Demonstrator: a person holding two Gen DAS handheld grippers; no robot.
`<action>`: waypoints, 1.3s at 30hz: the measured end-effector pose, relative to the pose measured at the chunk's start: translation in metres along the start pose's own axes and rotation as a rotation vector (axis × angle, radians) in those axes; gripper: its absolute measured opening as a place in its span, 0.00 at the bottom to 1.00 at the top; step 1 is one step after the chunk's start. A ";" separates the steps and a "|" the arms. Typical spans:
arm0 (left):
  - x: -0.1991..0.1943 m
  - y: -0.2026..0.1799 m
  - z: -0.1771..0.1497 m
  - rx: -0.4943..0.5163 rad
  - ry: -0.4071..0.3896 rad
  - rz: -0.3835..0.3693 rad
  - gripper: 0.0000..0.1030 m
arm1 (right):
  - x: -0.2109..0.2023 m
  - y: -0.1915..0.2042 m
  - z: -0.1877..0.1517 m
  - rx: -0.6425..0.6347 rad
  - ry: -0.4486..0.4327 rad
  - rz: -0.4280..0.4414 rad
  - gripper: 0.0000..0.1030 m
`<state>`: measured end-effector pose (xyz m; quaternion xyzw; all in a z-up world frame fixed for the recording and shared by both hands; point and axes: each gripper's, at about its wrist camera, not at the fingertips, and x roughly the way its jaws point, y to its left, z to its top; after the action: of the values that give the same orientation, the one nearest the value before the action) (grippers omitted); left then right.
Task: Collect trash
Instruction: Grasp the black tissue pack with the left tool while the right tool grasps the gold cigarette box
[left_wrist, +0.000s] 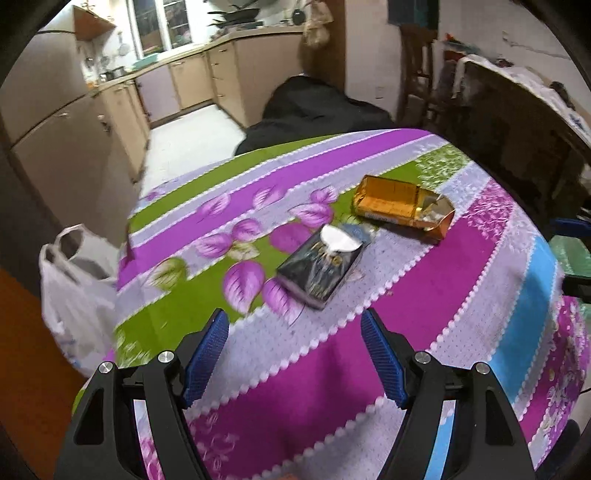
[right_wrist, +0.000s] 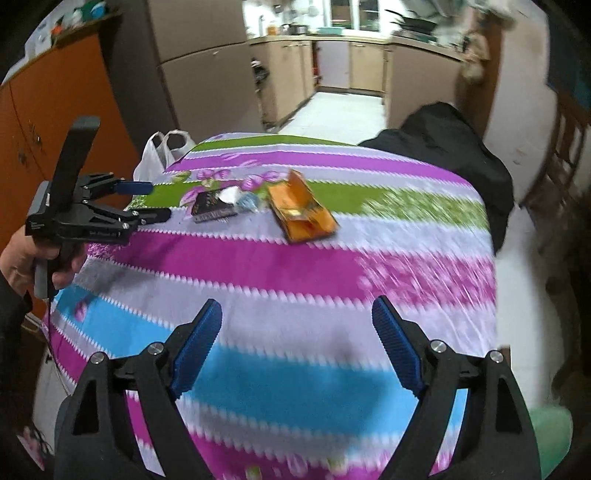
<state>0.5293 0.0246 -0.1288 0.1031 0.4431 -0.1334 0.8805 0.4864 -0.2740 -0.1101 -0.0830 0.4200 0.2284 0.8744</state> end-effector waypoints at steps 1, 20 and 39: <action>0.005 0.001 0.003 0.012 0.002 0.002 0.72 | 0.005 0.003 0.005 -0.018 0.004 -0.004 0.78; 0.079 -0.006 0.037 0.147 0.027 -0.117 0.71 | 0.131 0.016 0.081 -0.297 0.146 -0.061 0.79; 0.022 -0.033 0.020 -0.049 -0.155 0.164 0.46 | 0.058 0.025 0.043 -0.047 -0.106 -0.101 0.43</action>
<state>0.5461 -0.0156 -0.1370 0.1067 0.3671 -0.0577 0.9222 0.5363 -0.2188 -0.1265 -0.1126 0.3629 0.1977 0.9036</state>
